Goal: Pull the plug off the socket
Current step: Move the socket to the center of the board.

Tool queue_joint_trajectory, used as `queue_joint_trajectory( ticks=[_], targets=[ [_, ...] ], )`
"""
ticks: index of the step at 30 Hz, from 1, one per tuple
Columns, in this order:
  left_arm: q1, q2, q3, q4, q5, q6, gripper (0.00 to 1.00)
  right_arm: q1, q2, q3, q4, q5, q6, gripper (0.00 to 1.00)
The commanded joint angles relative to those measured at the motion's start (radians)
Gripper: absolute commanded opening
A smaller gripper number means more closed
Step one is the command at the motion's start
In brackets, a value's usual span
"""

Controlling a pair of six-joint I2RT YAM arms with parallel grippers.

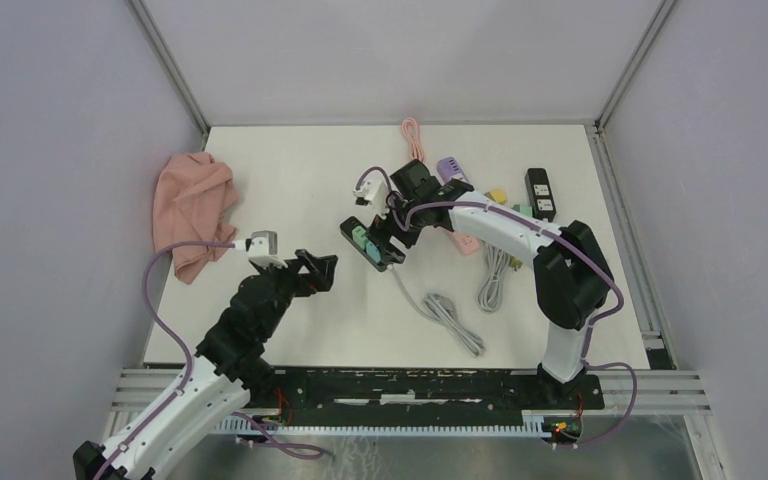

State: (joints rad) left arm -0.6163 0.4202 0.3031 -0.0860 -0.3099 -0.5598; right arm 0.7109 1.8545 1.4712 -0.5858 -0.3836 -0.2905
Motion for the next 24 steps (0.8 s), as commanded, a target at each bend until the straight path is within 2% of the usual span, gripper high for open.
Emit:
queue_joint_trajectory(
  ticks=[1, 5, 10, 17, 24],
  targets=[
    [0.006, -0.018, 0.015, -0.002, -0.029, -0.012, 0.99, 0.023, 0.011, 0.041, 0.069, 0.134, 0.084, 0.89],
    [0.005, -0.026, 0.009, -0.002, -0.032, -0.017, 0.99, 0.056, 0.055, 0.05, 0.109, 0.174, 0.204, 0.9],
    [0.006, -0.044, 0.007, -0.017, -0.035, -0.021, 0.99, 0.106, 0.117, 0.066, 0.167, 0.338, 0.323, 0.9],
    [0.005, -0.092, -0.007, -0.041, -0.045, -0.028, 0.99, 0.136, 0.197, 0.089, 0.183, 0.431, 0.326, 0.84],
    [0.006, -0.125, -0.016, -0.058, -0.046, -0.031, 0.99, 0.142, 0.226, 0.1, 0.158, 0.414, 0.28, 0.73]
  ],
)
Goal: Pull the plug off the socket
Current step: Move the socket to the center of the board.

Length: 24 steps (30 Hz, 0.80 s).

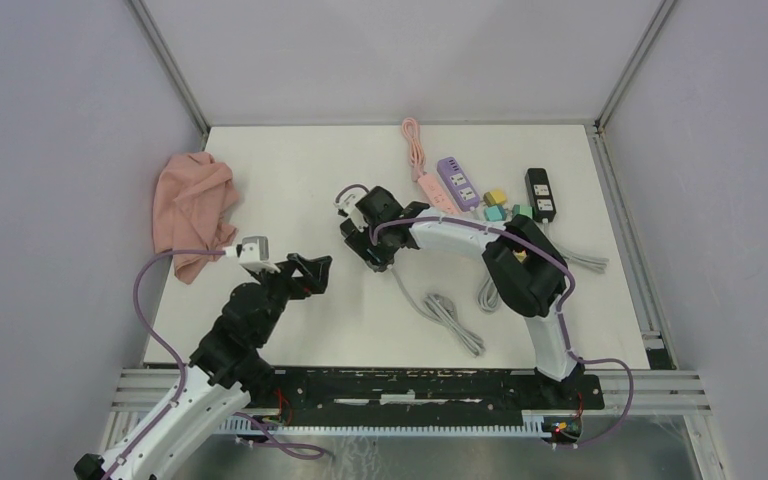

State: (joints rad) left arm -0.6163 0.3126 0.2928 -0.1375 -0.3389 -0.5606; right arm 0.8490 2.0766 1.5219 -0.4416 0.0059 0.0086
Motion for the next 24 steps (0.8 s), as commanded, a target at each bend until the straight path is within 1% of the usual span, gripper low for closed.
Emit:
queue_joint_trajectory(
  ticks=[1, 3, 5, 8, 10, 11, 13, 14, 19, 24],
  targets=[
    [0.006, -0.019, -0.006, -0.009, -0.016, -0.03, 0.99, 0.004, 0.003, 0.049, 0.009, 0.019, -0.029, 0.71],
    [0.005, -0.022, -0.007, -0.011, -0.014, -0.027, 0.99, 0.002, 0.004, 0.052, -0.007, 0.012, -0.053, 0.66],
    [0.005, -0.026, -0.007, -0.018, -0.012, -0.024, 0.99, 0.001, 0.001, 0.055, -0.028, -0.002, -0.089, 0.54],
    [0.005, -0.032, -0.011, -0.022, -0.009, -0.022, 0.99, -0.007, -0.004, 0.064, -0.078, -0.039, -0.156, 0.43],
    [0.005, -0.039, -0.012, -0.022, -0.004, -0.021, 0.99, -0.022, -0.016, 0.066, -0.133, -0.103, -0.236, 0.33],
    [0.005, -0.042, -0.014, -0.02, 0.003, -0.02, 0.99, -0.031, -0.03, 0.065, -0.16, -0.168, -0.274, 0.28],
    [0.004, -0.042, -0.018, -0.01, 0.018, -0.015, 0.99, -0.06, -0.058, 0.053, -0.219, -0.276, -0.36, 0.25],
    [0.005, -0.04, -0.021, -0.003, 0.03, -0.013, 0.99, -0.074, -0.075, 0.043, -0.239, -0.306, -0.396, 0.23],
    [0.004, -0.014, -0.039, 0.059, 0.113, 0.006, 0.99, -0.128, -0.162, -0.062, -0.294, -0.379, -0.572, 0.2],
    [0.004, -0.007, -0.106, 0.216, 0.236, 0.014, 1.0, -0.16, -0.242, -0.179, -0.415, -0.464, -0.794, 0.19]
  ],
)
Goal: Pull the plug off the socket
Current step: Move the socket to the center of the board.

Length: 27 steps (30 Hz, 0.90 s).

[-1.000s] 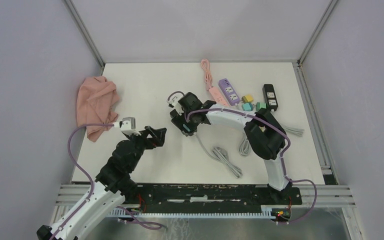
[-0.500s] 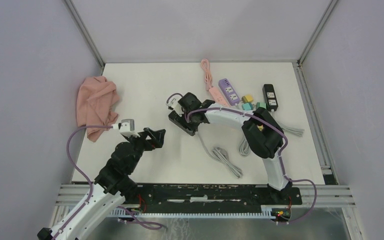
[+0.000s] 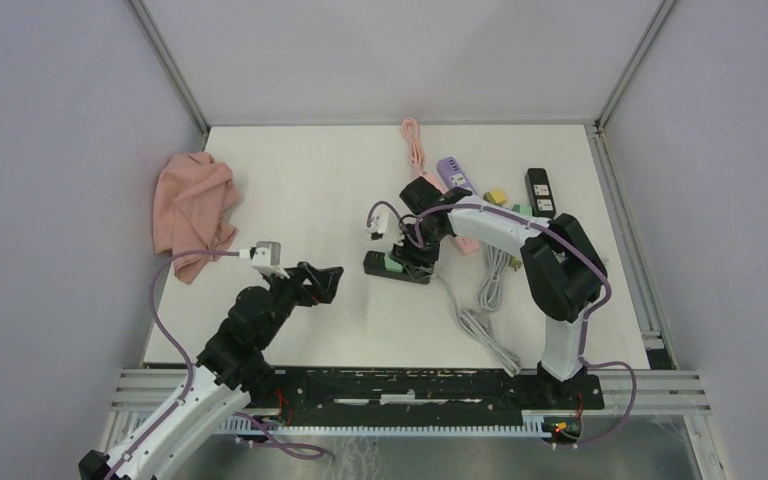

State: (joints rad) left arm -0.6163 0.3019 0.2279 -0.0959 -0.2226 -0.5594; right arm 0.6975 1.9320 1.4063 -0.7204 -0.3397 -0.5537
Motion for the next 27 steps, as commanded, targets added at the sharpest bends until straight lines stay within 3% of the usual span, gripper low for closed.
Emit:
queue_joint_trajectory(
  ticks=[1, 8, 18, 27],
  targets=[
    [0.004, 0.001, -0.071, 0.22, 0.148, 0.016, 1.0, -0.014, -0.115, -0.088, -0.158, -0.131, -0.277, 0.2],
    [0.006, -0.025, -0.209, 0.491, 0.276, 0.009, 1.0, -0.036, -0.209, -0.214, -0.198, -0.132, -0.491, 0.28],
    [0.002, 0.202, -0.207, 0.695, 0.498, 0.057, 0.99, -0.044, -0.239, -0.199, -0.201, -0.119, -0.45, 0.6],
    [-0.08, 0.344, -0.18, 0.789, 0.518, 0.202, 0.98, -0.124, -0.341, -0.133, -0.328, -0.272, -0.473, 0.74]
  ],
)
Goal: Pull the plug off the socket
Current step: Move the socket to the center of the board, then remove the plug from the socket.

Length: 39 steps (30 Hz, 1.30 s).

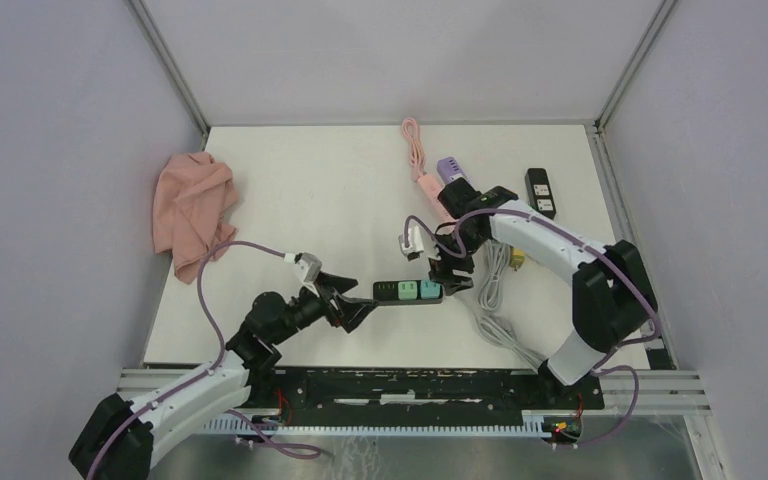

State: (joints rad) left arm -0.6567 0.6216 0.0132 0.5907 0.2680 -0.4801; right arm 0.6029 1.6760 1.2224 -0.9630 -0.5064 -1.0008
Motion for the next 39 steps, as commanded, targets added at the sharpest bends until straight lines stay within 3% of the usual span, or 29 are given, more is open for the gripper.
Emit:
queue_joint_trajectory(
  ticks=[1, 11, 13, 14, 15, 19, 23, 32, 39],
  targets=[
    [-0.054, 0.033, 0.038, 0.103, 0.023, 0.141, 0.98, -0.039, -0.097, 0.053, -0.097, -0.12, -0.036, 0.74],
    [-0.216, 0.101, 0.053, 0.11, -0.056, 0.401, 0.98, -0.098, -0.192, 0.094, -0.188, -0.345, -0.062, 0.76],
    [-0.224, 0.123, 0.043, 0.131, -0.057, 0.465, 0.99, -0.111, -0.218, 0.088, -0.202, -0.414, -0.091, 0.83],
    [-0.225, 0.139, 0.035, 0.159, -0.058, 0.491, 0.99, -0.118, -0.231, 0.078, -0.204, -0.452, -0.105, 0.95],
    [-0.224, 0.157, 0.027, 0.183, -0.061, 0.51, 1.0, -0.124, -0.243, 0.064, -0.202, -0.487, -0.121, 0.99],
    [-0.224, 0.261, 0.054, 0.194, -0.038, 0.575, 1.0, -0.142, -0.232, 0.016, -0.243, -0.584, -0.211, 1.0],
    [-0.225, 0.376, 0.089, 0.194, -0.007, 0.618, 1.0, -0.145, -0.19, 0.045, -0.33, -0.574, -0.318, 1.0],
    [-0.216, 0.444, 0.058, 0.298, -0.064, 0.643, 0.99, -0.154, -0.21, 0.008, -0.258, -0.544, -0.282, 1.0],
    [-0.171, 0.549, 0.095, 0.3, 0.003, 0.707, 0.98, -0.155, -0.211, 0.008, -0.258, -0.547, -0.283, 1.0]
  ],
)
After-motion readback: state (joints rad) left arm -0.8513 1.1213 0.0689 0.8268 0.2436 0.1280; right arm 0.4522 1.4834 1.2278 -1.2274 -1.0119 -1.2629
